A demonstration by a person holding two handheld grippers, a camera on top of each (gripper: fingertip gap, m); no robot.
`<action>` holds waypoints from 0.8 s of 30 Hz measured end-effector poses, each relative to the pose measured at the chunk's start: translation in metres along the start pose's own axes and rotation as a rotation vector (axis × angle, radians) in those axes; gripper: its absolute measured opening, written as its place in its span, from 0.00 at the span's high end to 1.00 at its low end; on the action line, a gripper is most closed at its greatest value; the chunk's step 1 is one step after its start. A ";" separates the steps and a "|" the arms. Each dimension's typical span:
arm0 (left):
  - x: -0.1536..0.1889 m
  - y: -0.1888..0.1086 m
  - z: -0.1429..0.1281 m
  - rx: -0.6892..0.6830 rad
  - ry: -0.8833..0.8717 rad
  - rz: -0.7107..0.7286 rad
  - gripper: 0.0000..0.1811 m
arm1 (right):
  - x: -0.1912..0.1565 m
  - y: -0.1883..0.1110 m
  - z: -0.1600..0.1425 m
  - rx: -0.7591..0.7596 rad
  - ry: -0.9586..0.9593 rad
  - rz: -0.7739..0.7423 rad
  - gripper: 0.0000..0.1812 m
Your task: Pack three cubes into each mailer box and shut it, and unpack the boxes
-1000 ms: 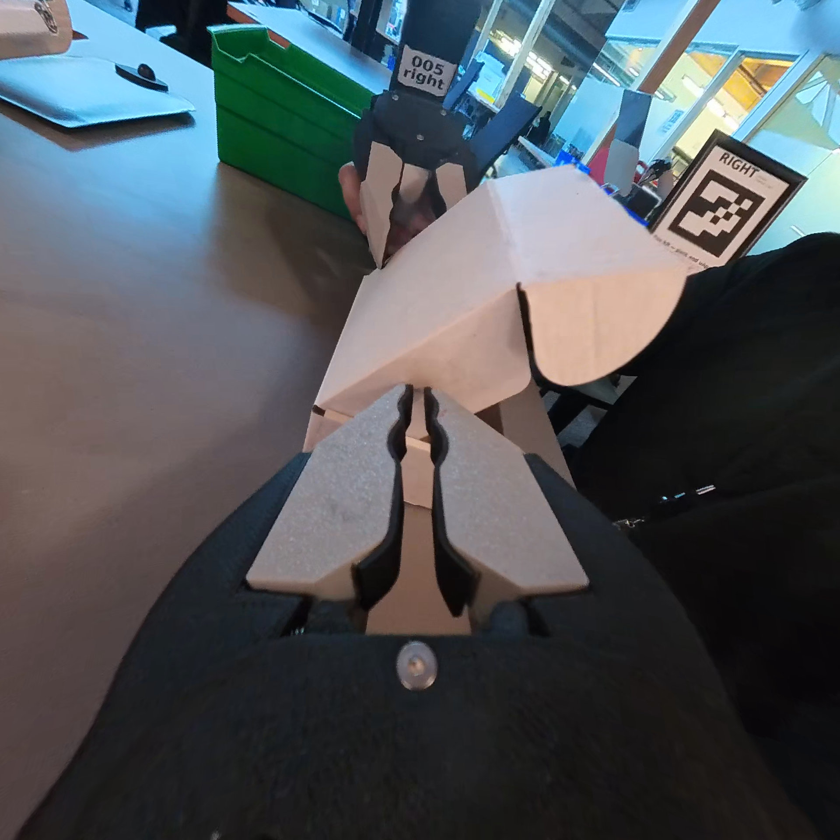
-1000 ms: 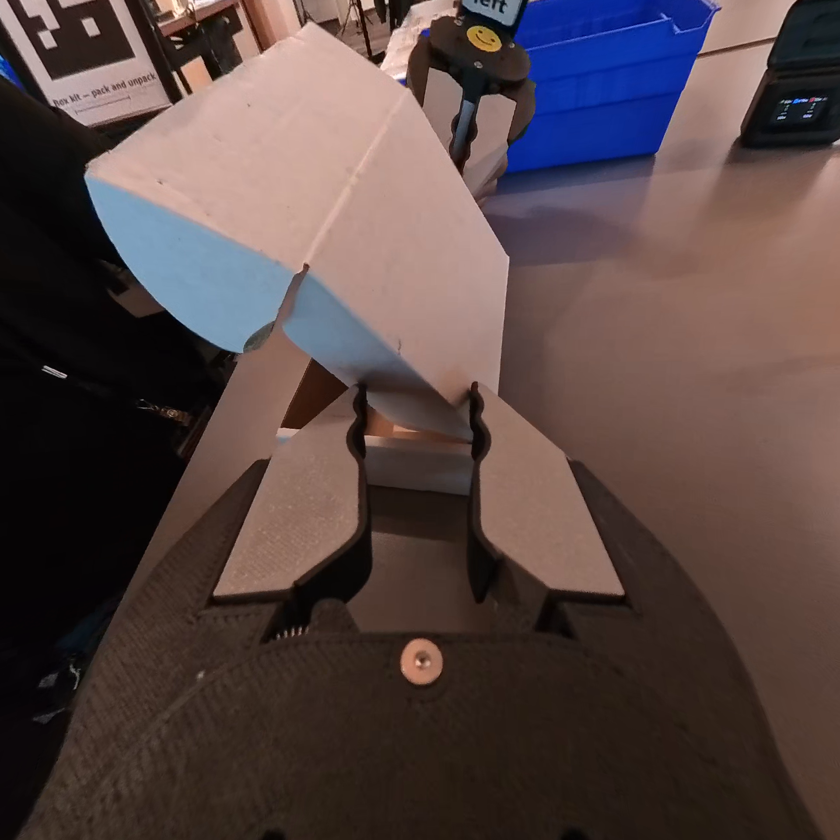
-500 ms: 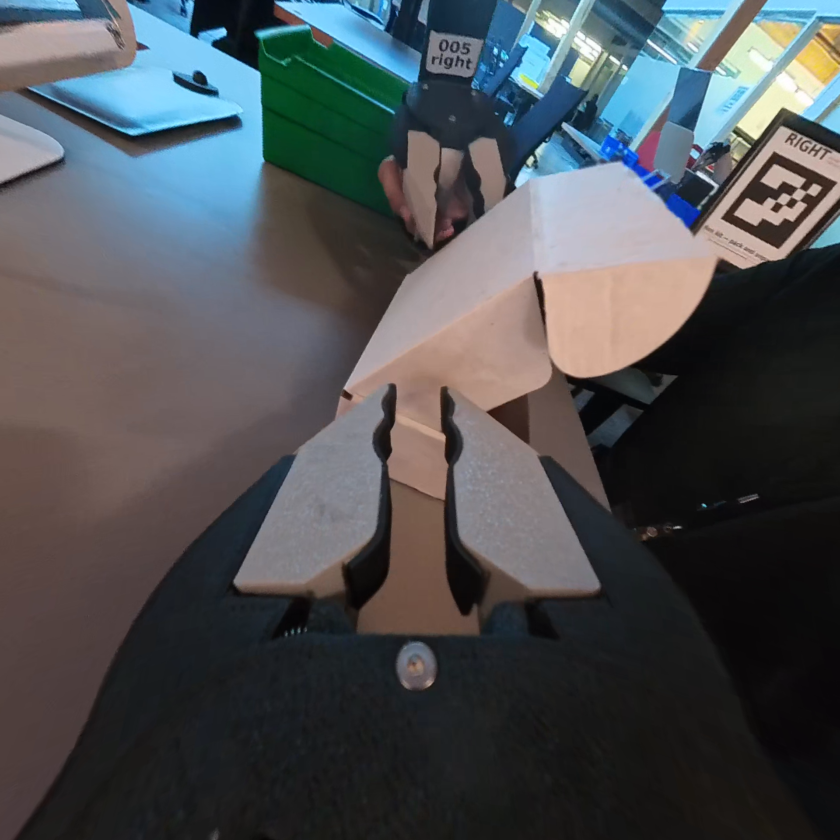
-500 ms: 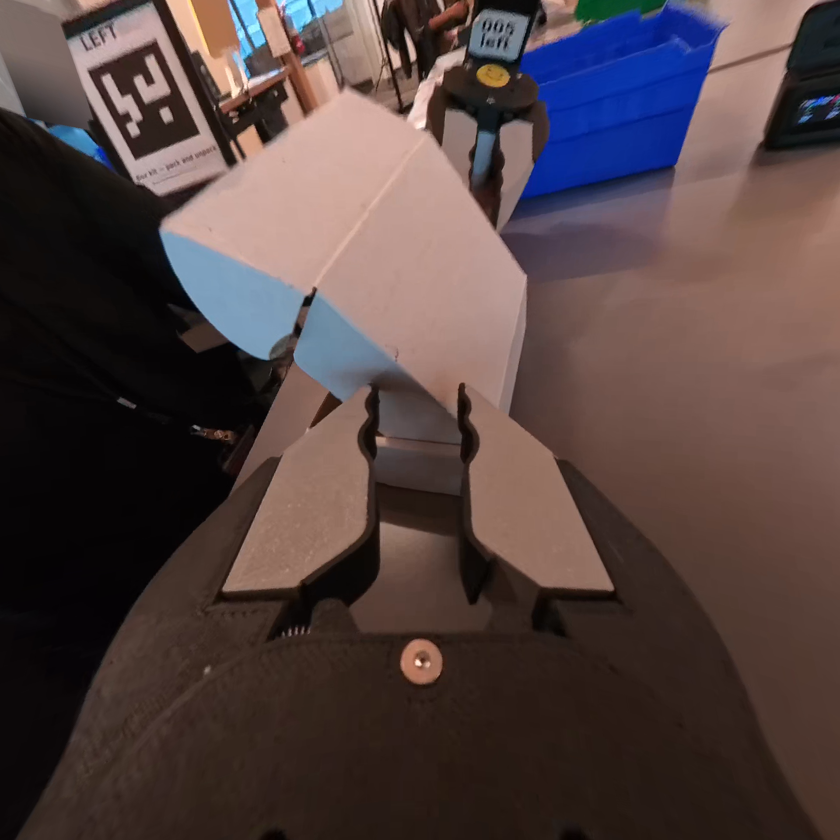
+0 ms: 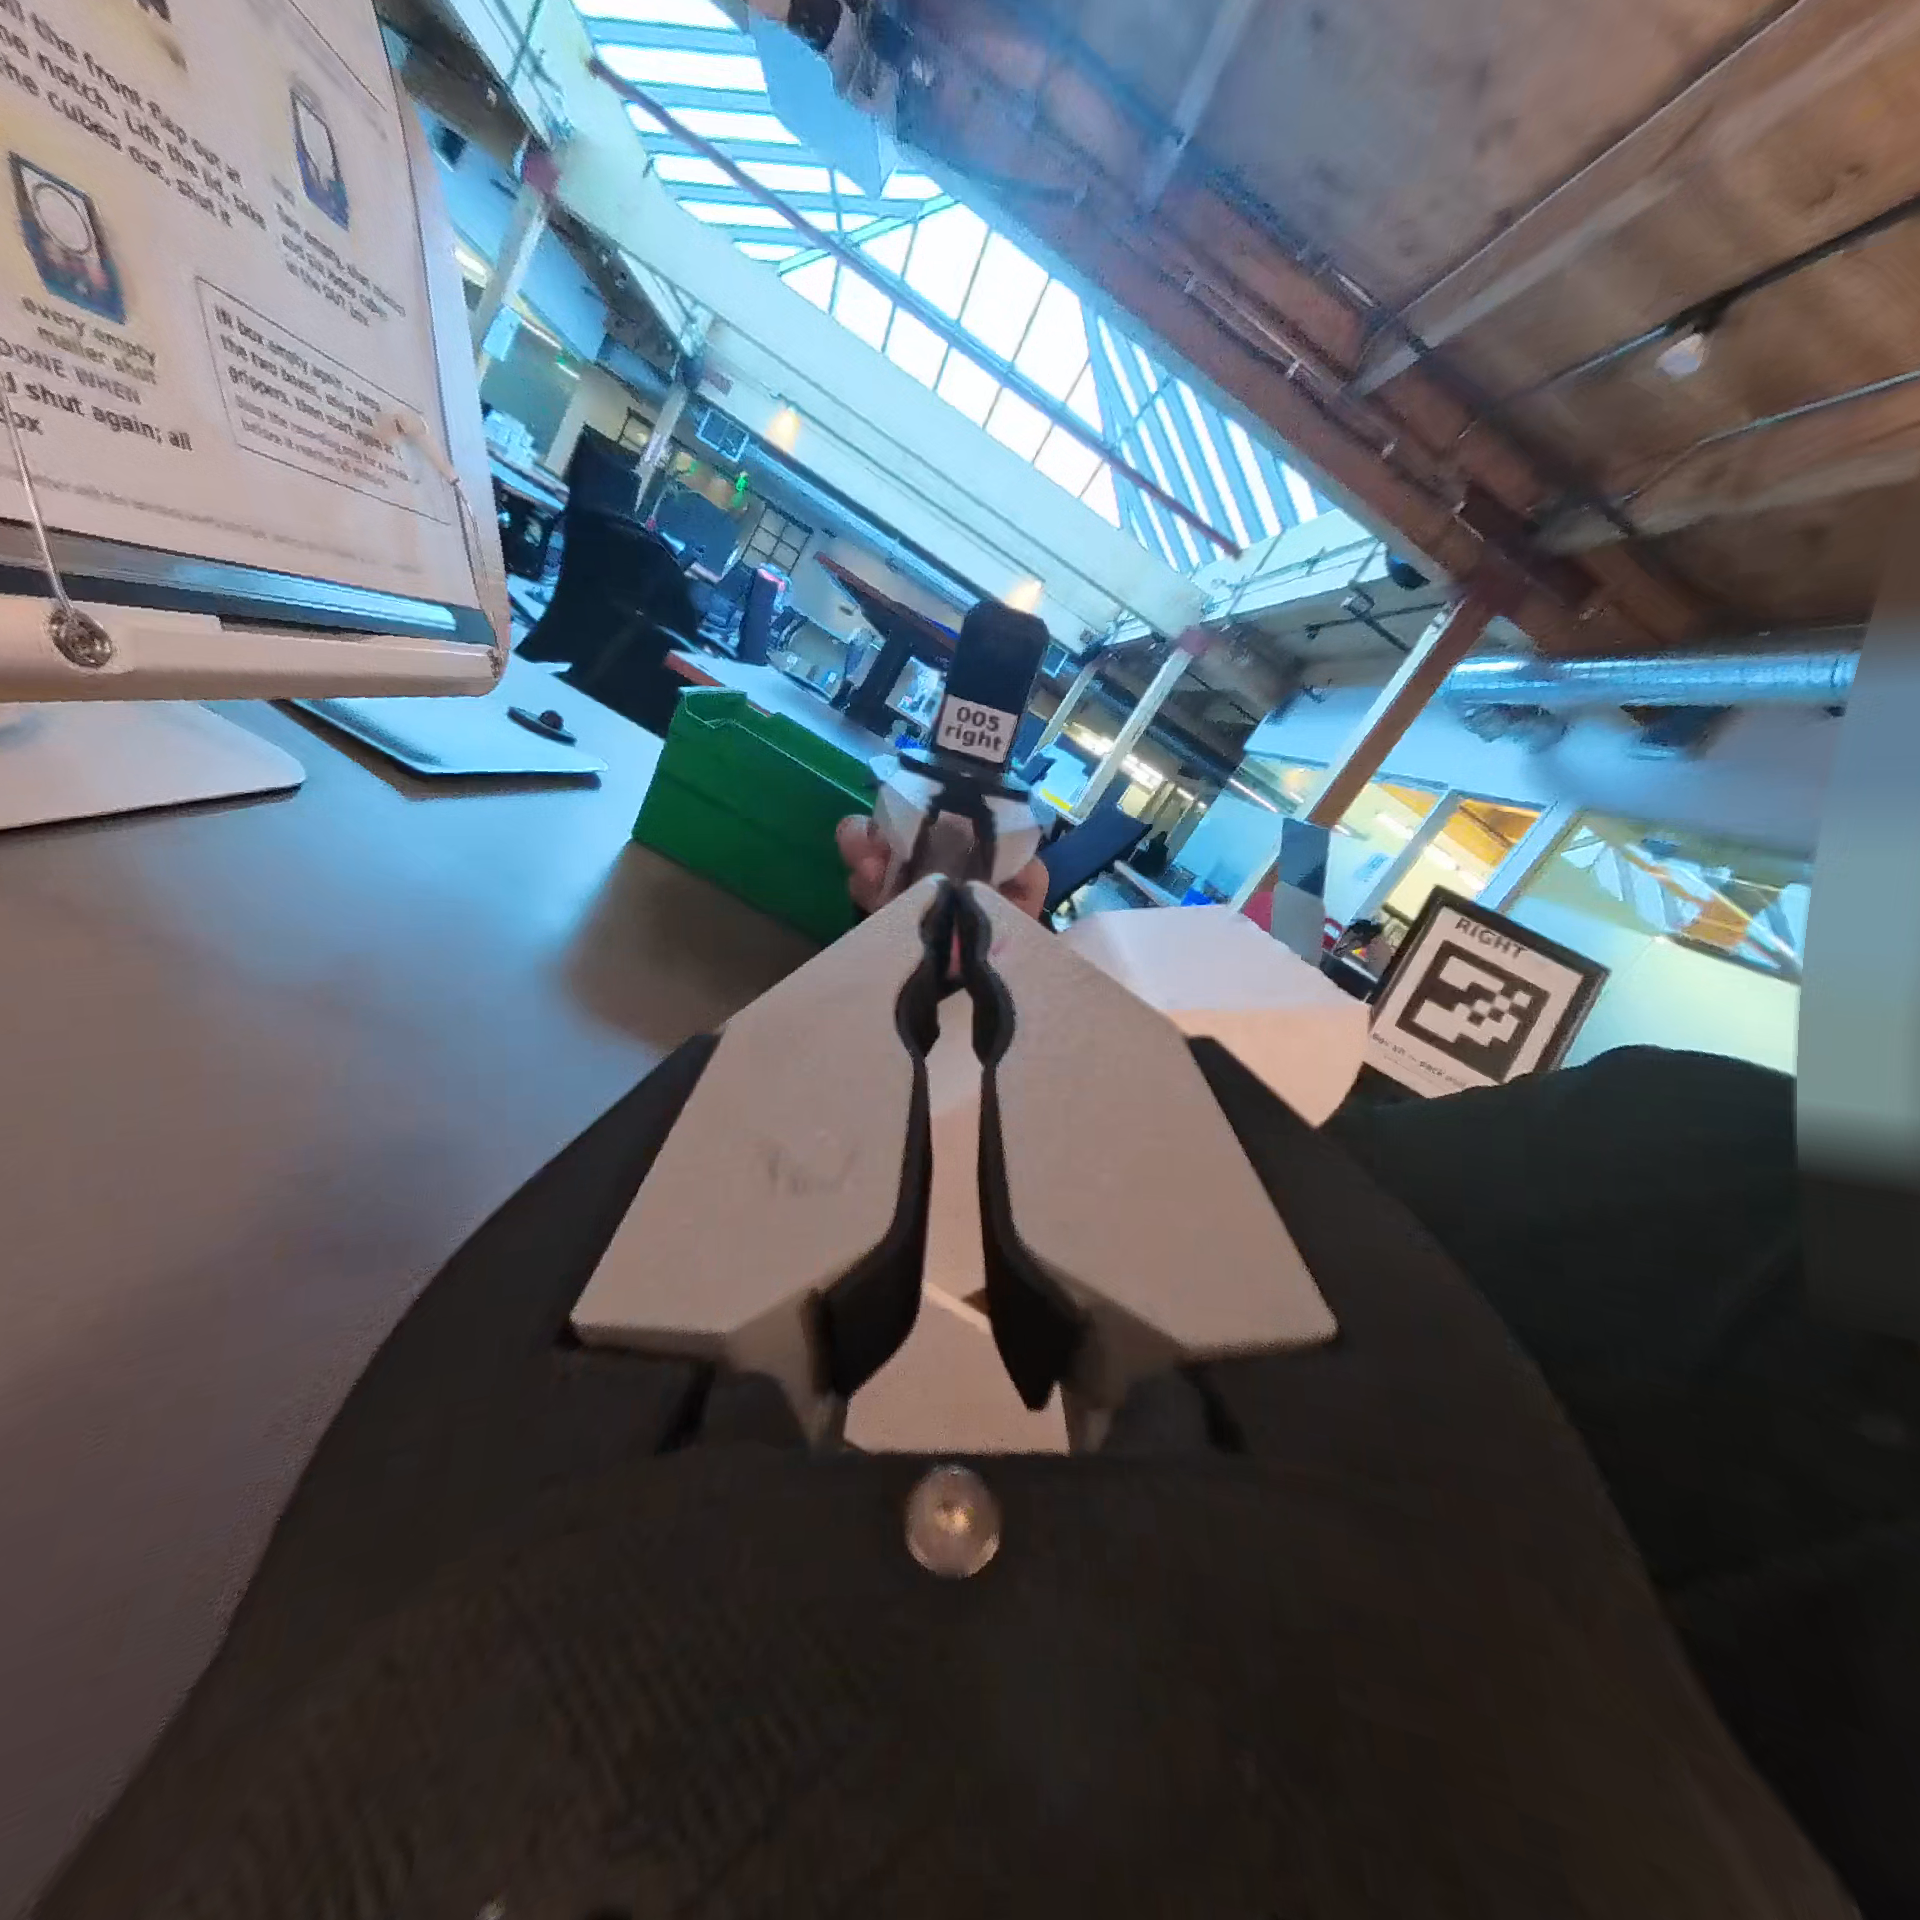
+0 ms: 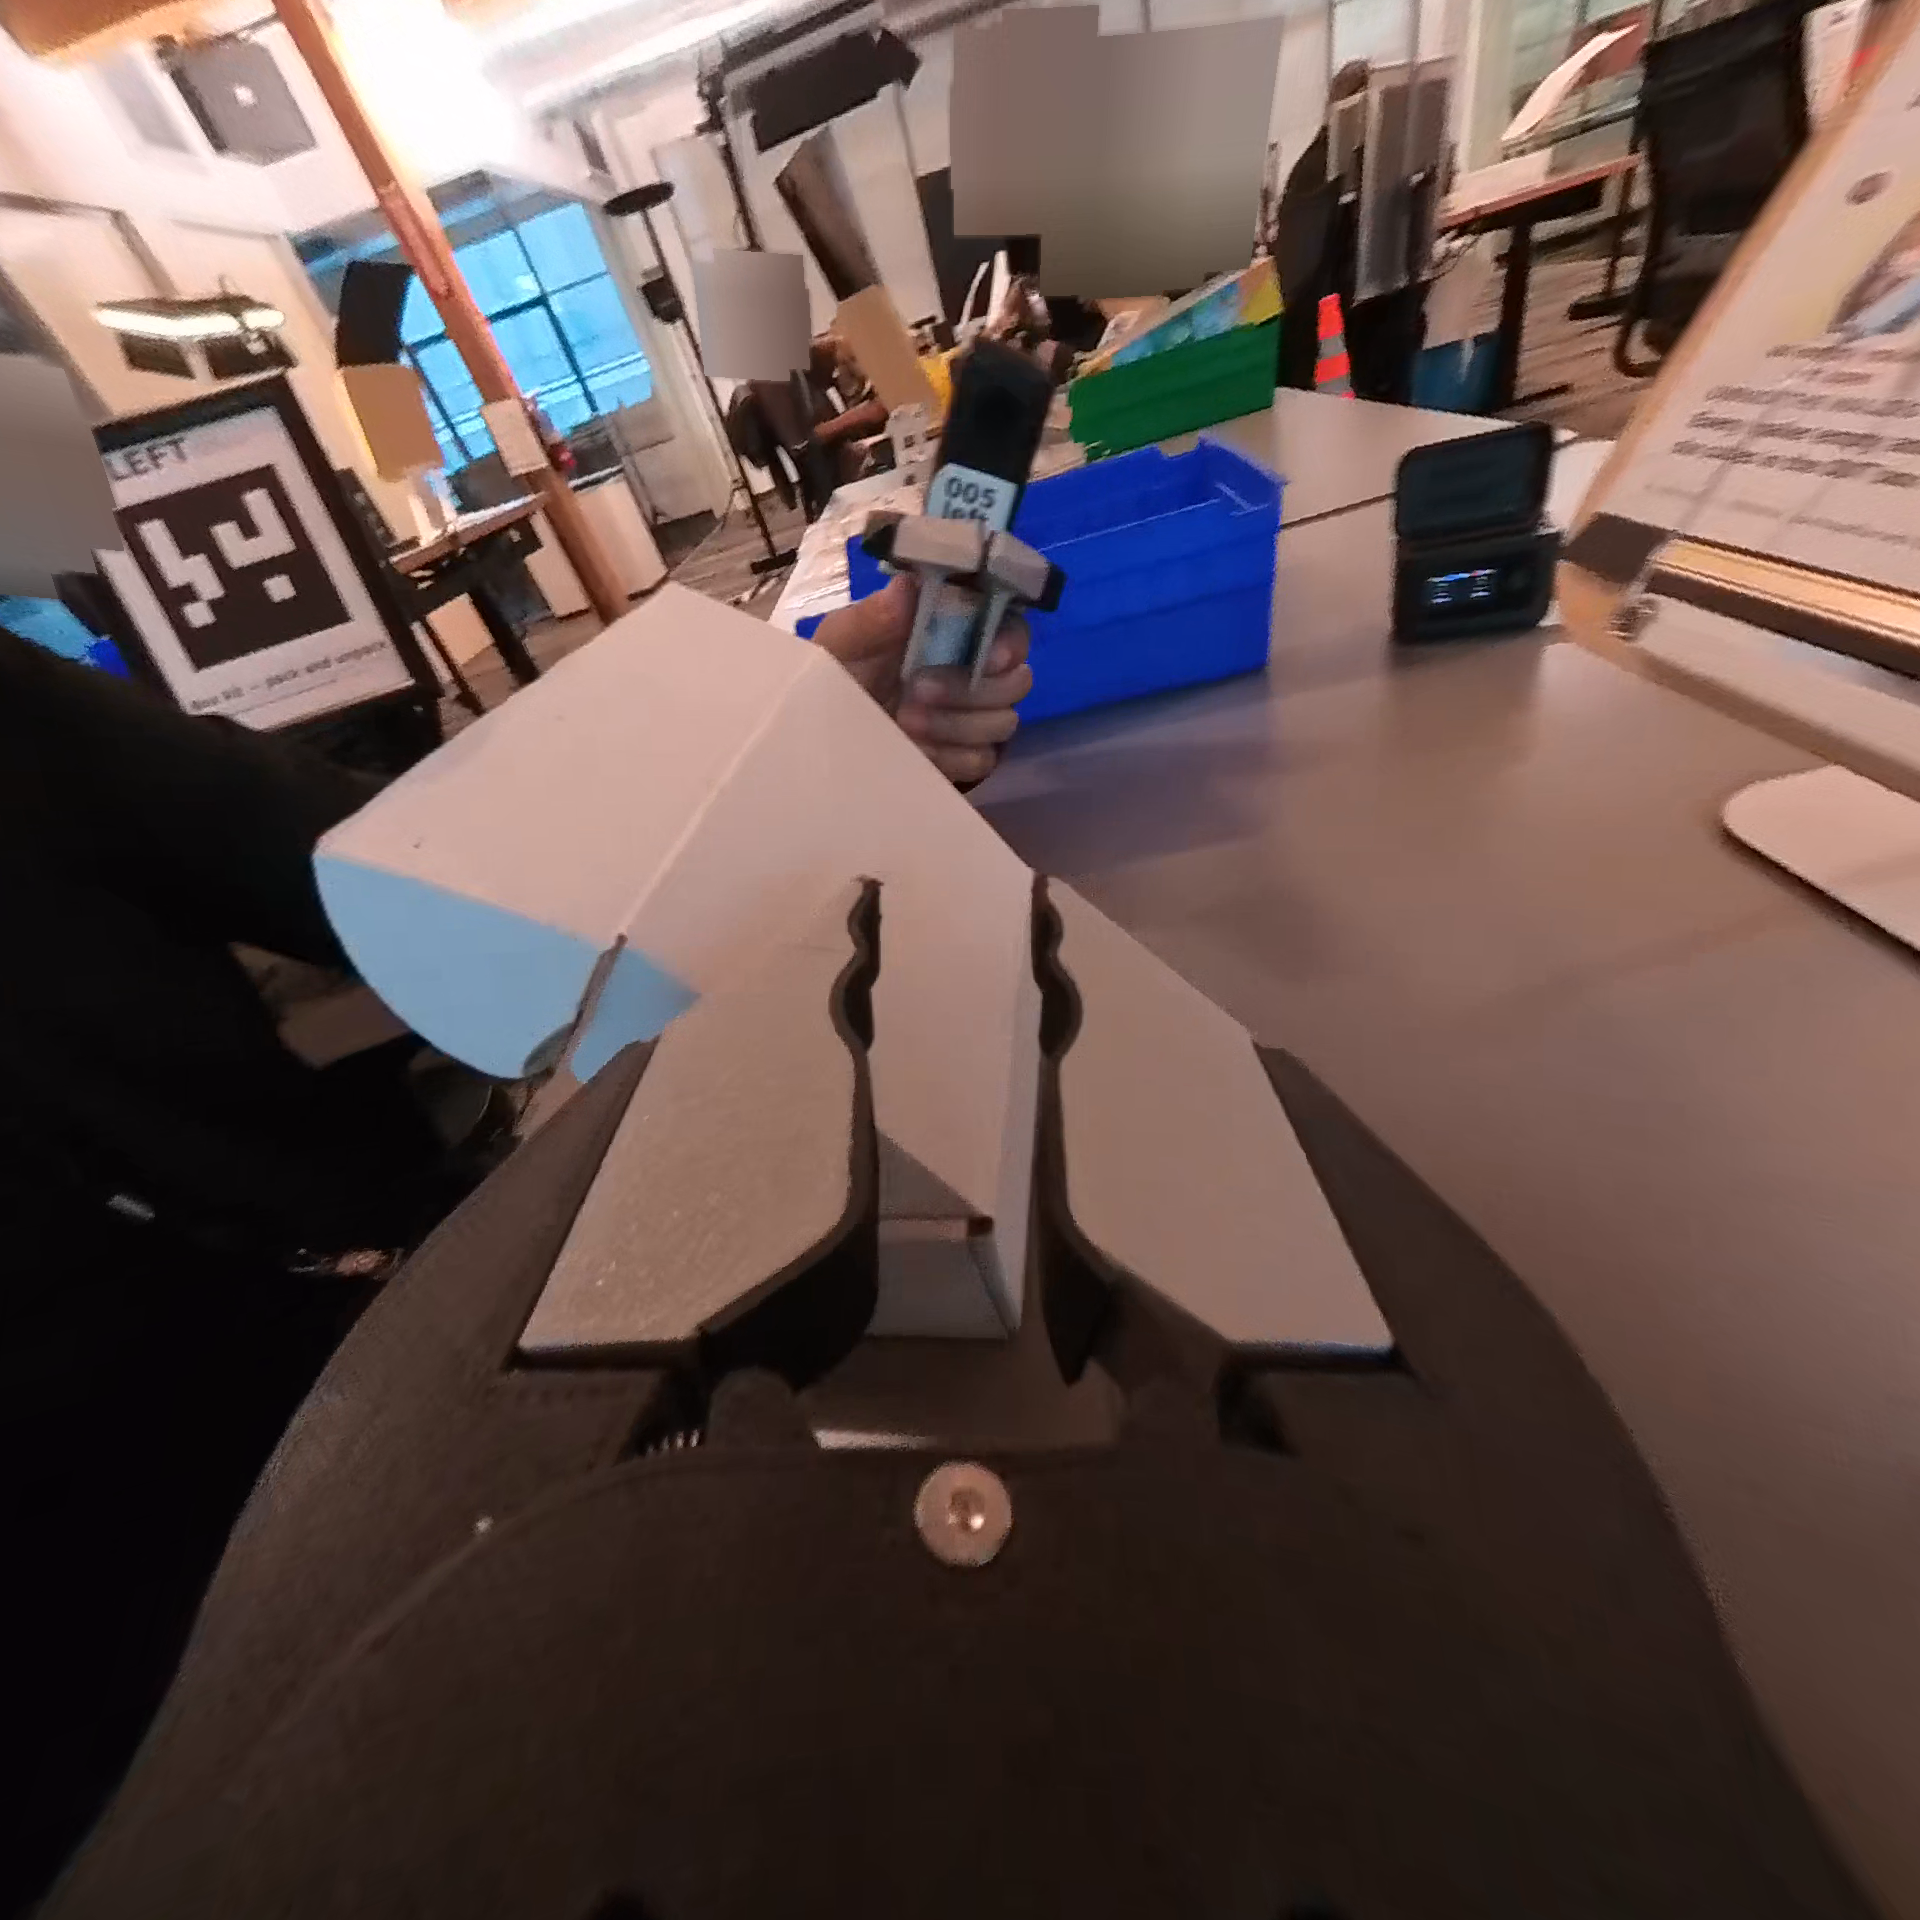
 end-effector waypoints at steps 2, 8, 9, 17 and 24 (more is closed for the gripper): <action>-0.002 0.003 -0.005 -0.041 0.014 0.032 1.00 | -0.007 0.007 -0.001 -0.011 -0.018 0.030 0.85; 0.017 0.027 -0.028 -0.222 0.082 -0.072 1.00 | -0.019 0.016 0.002 0.002 -0.018 0.103 0.86; 0.019 0.030 -0.031 -0.246 0.100 -0.085 1.00 | -0.021 0.017 0.000 -0.008 -0.018 0.114 0.86; 0.029 0.038 -0.054 -0.392 0.097 -0.173 1.00 | -0.036 0.041 -0.029 -0.197 -0.033 0.218 0.88; 0.019 0.043 -0.094 -0.676 0.133 -0.101 1.00 | -0.035 0.048 -0.047 -0.319 -0.068 0.189 0.95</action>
Point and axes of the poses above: each gripper's, where its closed fingertips meet, y out along the fingers, z out of its top, x = y × z across the jaws, the point moved 5 cm from there along -y, back along the fingers, and after that the axes turned 1 degree about y, right-handed, at the moved point
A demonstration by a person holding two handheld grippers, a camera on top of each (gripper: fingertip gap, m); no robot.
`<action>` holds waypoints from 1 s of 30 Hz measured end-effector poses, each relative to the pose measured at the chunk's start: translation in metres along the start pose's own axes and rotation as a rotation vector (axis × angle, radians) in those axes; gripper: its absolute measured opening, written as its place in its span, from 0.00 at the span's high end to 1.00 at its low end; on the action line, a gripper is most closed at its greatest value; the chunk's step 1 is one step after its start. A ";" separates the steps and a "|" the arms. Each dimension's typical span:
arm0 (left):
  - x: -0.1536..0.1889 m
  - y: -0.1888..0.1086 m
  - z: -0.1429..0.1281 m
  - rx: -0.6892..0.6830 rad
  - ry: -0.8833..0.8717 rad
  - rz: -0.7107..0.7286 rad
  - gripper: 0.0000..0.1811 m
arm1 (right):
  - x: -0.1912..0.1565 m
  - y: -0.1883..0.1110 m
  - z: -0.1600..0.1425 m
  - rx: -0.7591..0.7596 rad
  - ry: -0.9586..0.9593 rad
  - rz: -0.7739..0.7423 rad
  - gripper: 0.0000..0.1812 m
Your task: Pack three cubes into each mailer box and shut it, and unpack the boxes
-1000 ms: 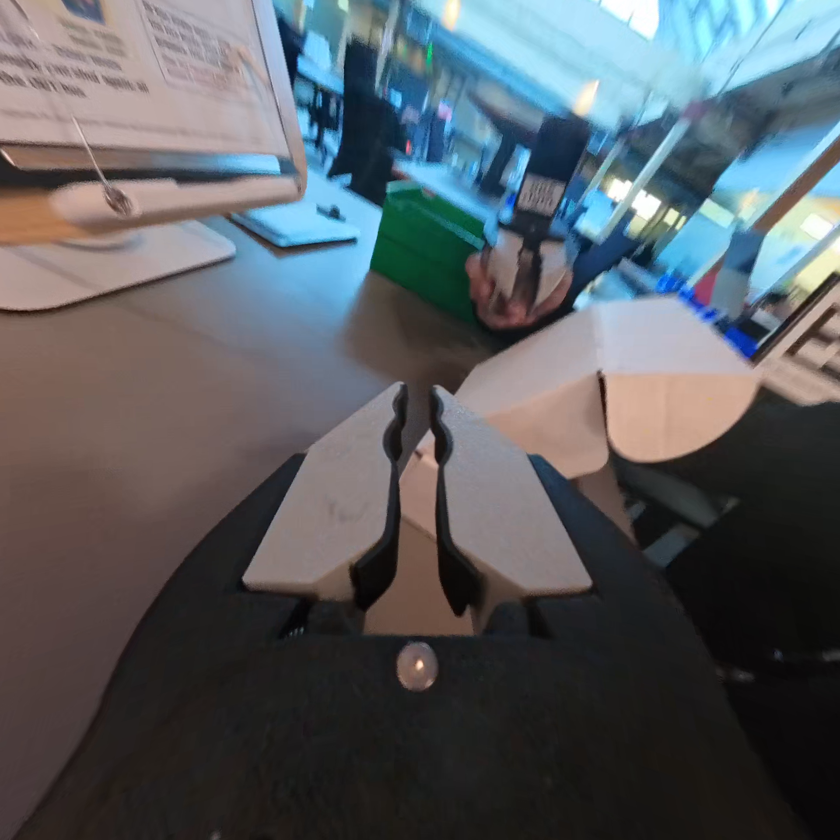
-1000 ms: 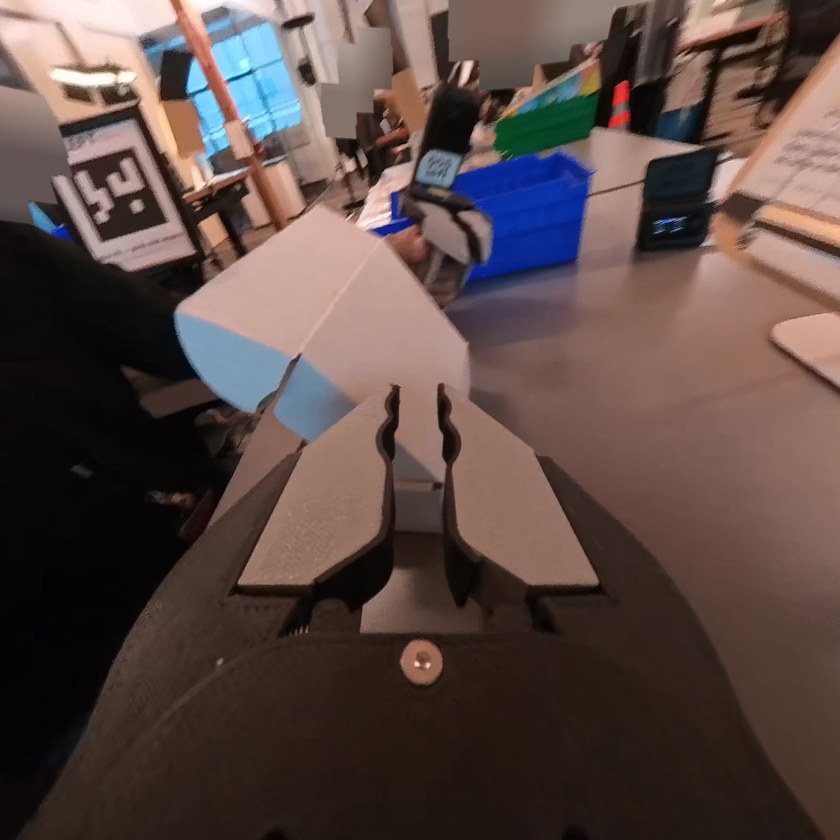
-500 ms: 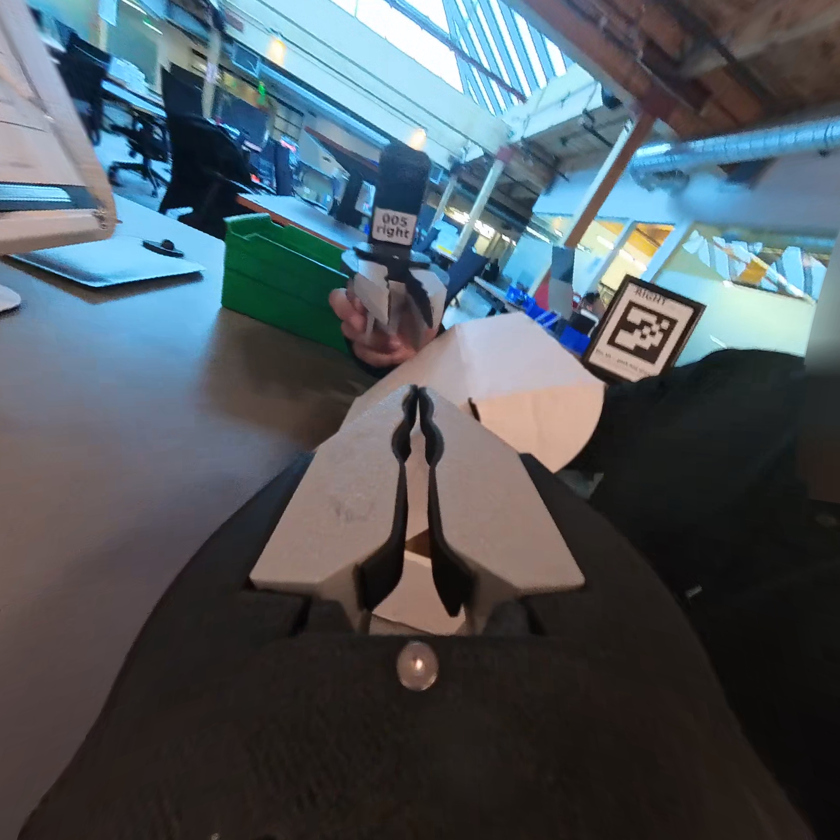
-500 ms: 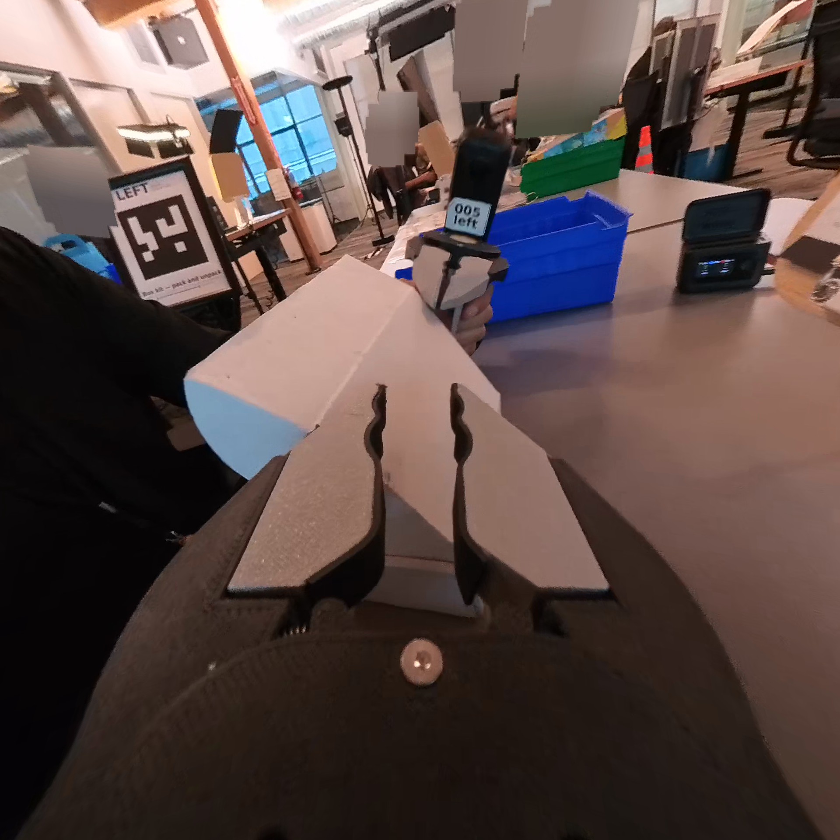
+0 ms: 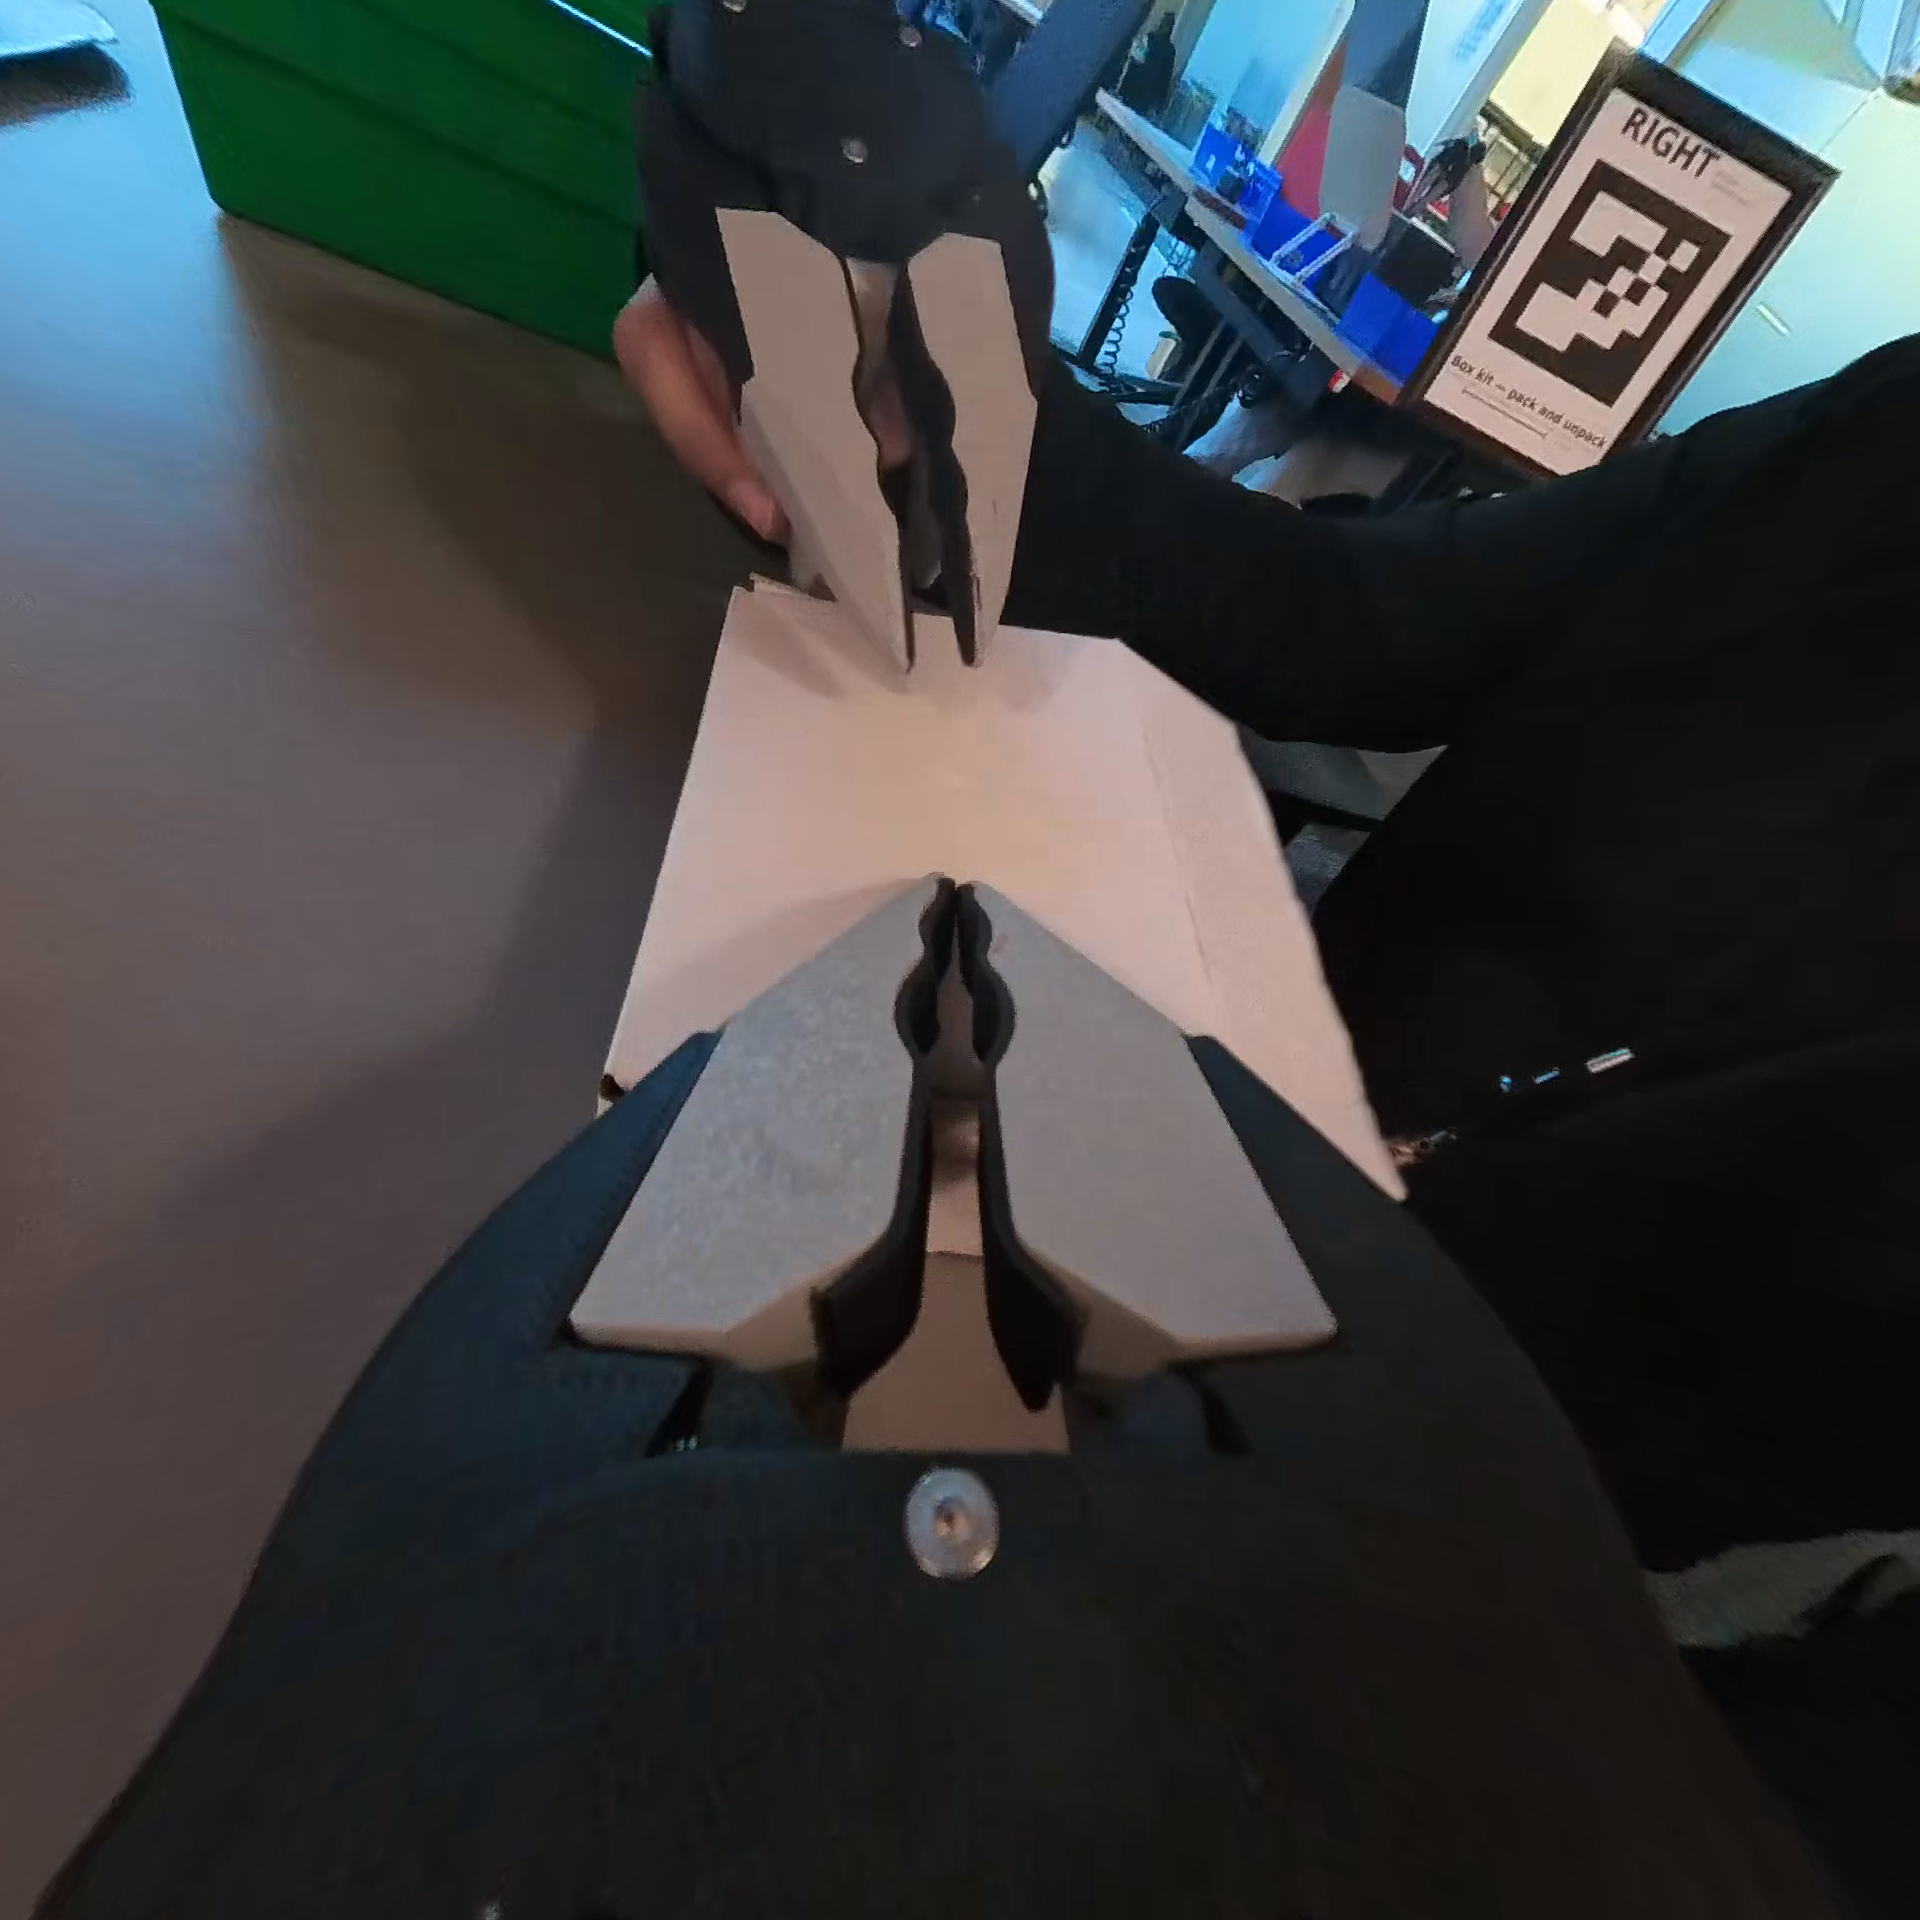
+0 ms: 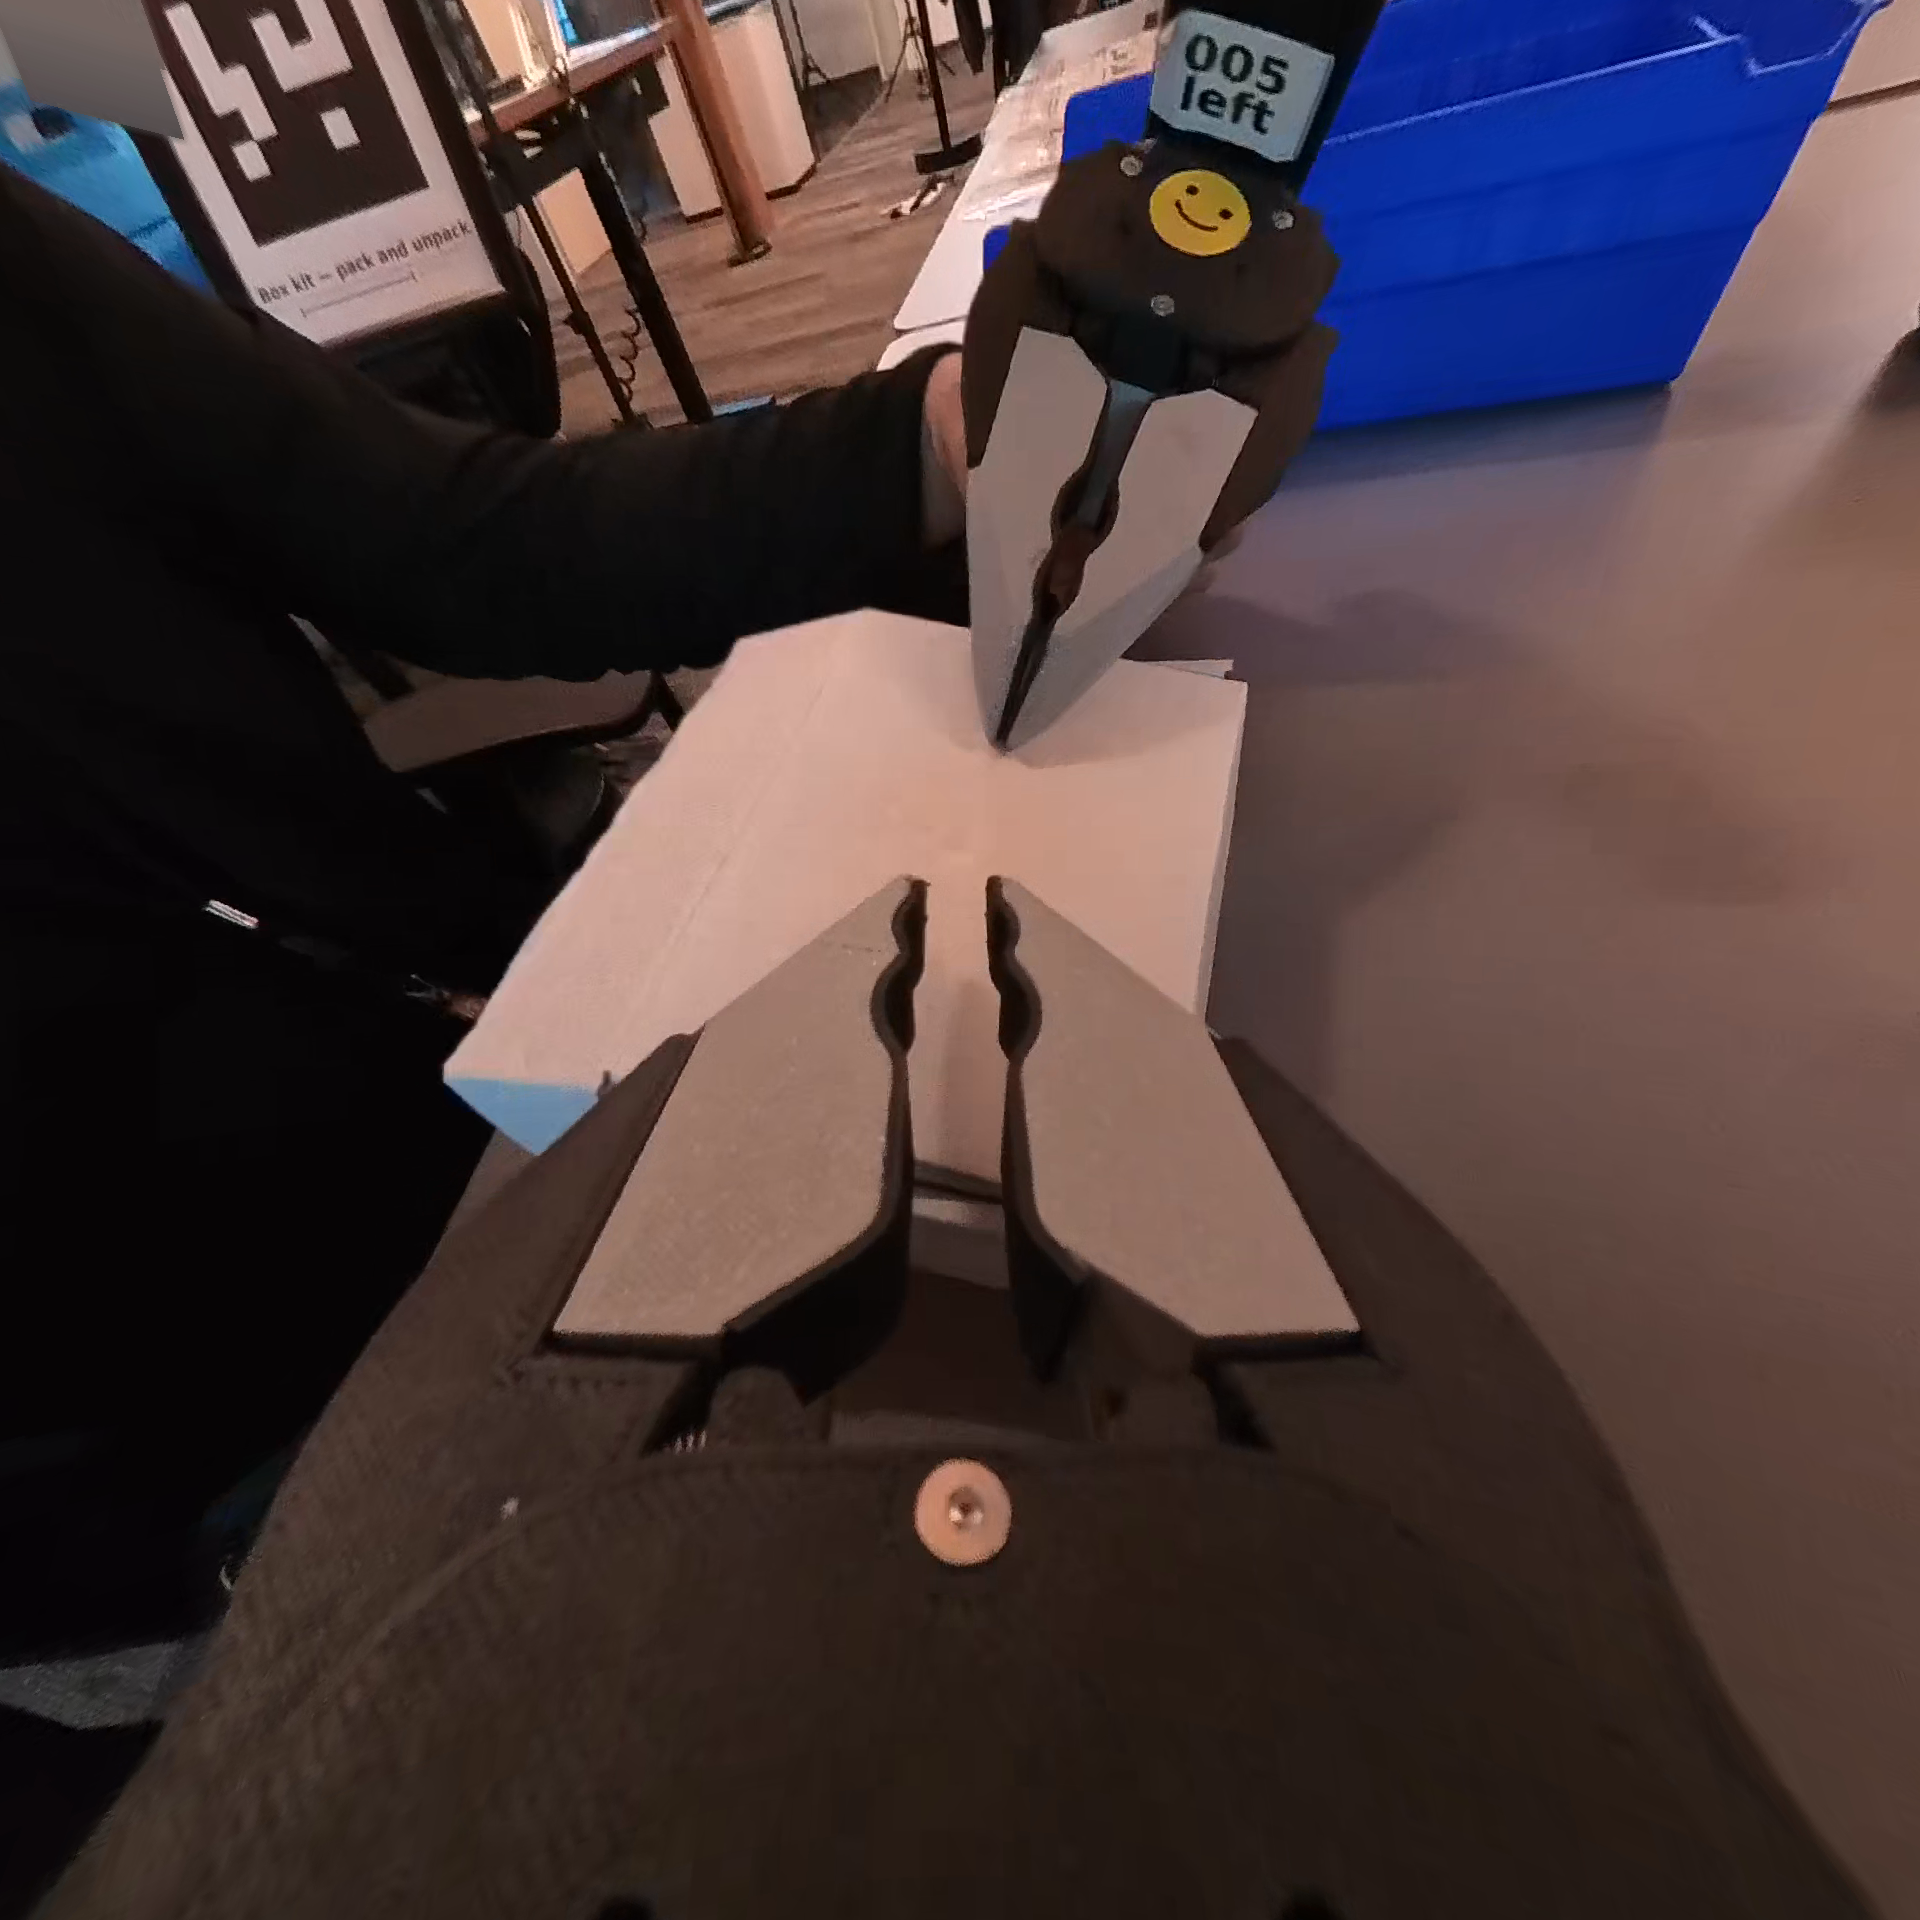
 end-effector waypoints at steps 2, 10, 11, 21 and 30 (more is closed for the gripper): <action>0.000 0.000 0.000 0.003 -0.003 -0.003 1.00 | 0.000 0.000 -0.001 -0.021 -0.021 -0.017 0.94; 0.015 -0.003 0.008 0.046 0.073 -0.067 1.00 | -0.012 -0.001 0.004 -0.001 -0.093 0.017 1.00; 0.016 -0.002 0.007 0.045 0.086 -0.066 1.00 | -0.008 0.003 -0.006 -0.083 -0.113 -0.025 1.00; 0.009 0.005 -0.007 -0.065 0.121 0.008 1.00 | -0.024 0.014 -0.004 -0.109 -0.175 0.021 1.00; 0.010 0.005 -0.008 -0.074 0.160 0.030 1.00 | -0.039 0.018 0.009 -0.048 -0.211 0.100 1.00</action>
Point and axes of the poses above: each gripper's, where its closed fingertips meet, y out along the fingers, z out of its top, x = y × z across the jaws, the point moved 5 cm from there along -y, back along the fingers, and after that the axes turned 1 degree about y, right-handed, at the moved point
